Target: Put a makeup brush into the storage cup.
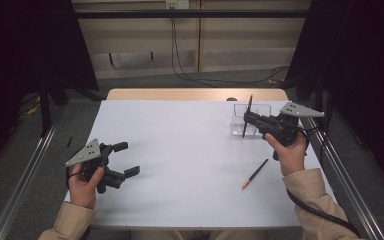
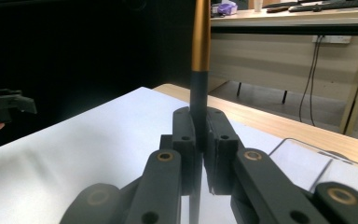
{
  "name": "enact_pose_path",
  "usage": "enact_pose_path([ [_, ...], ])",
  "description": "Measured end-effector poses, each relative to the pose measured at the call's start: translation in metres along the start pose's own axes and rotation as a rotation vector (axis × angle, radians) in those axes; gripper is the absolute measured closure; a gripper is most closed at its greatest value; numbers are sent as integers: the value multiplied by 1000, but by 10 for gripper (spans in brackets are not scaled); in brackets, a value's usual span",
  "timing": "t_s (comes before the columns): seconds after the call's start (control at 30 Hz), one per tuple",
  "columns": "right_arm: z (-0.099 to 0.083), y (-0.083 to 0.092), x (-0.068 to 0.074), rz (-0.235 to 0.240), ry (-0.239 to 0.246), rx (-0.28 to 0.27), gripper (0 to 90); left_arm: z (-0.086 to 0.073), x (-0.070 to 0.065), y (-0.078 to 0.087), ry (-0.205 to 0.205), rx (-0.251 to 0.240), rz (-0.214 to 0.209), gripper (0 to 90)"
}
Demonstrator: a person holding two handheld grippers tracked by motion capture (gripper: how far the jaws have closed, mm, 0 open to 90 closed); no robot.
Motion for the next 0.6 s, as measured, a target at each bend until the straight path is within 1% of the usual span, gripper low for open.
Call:
enact_pose_path([
  [0.1, 2, 0, -6, -13, -10, -1, 838, 0, 0, 0, -5, 1, 0, 8],
  [0.37, 9, 0, -24, -63, -17, -6, 838, -1, 0, -1, -3, 1, -2, 8],
  [0.43, 10, 0, -29, -77, -24, -9, 839, -1, 0, -1, -2, -1, -3, 8],
  [0.53, 10, 0, -36, -85, -45, -17, 838, -1, 0, 0, 0, -3, -4, 8],
  [0.6, 10, 0, -40, -97, -49, -16, 838, -1, 0, -1, 2, -6, -8, 9],
])
Point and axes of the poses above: each handheld gripper's, and its own axes: y roughly backward along the jaws, z roughly out of its top, x roughly to its left, the point moved 5 cm from there along -y, roughly forward along the jaws, and after that the axes turned 12 degrees about x, right-handed, at the moved point
